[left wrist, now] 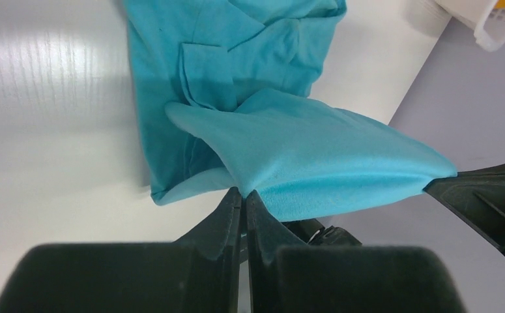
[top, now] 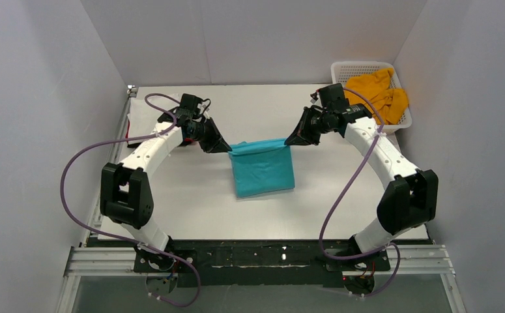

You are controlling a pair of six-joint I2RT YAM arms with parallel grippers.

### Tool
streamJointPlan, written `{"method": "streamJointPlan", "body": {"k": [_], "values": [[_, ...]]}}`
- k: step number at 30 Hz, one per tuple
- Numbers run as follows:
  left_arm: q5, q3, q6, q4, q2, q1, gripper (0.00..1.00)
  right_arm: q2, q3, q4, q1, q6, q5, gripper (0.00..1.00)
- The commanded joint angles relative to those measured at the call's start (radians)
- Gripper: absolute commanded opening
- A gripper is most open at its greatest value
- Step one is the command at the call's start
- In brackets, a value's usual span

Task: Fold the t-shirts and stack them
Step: Fold the long partially folded tshirt into a neat square

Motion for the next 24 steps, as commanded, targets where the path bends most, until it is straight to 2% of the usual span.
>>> {"method": "streamJointPlan", "body": {"k": [1,9,18,22,23,24], "values": [[0.002,0.075,0.014,-0.097,0.072,0.036,0.0,0.069,0.092,0.006,-0.031,-0.036,0.023,0.01],[0.009,0.25,0.028,-0.163,0.255,0.055,0.0,0.233,0.189,0.025,-0.048,-0.033,0.024,0.01],[-0.027,0.366,0.036,-0.233,0.416,0.071,0.01,0.424,0.296,0.031,-0.058,-0.012,0.025,0.01],[-0.041,0.426,0.035,-0.241,0.467,0.075,0.15,0.478,0.326,0.06,-0.059,0.01,0.071,0.03],[-0.039,0.444,0.036,-0.248,0.478,0.075,0.24,0.492,0.333,0.073,-0.06,0.015,0.075,0.08],[-0.035,0.456,0.038,-0.255,0.488,0.075,0.37,0.506,0.345,0.078,-0.06,0.018,0.081,0.18]]}}
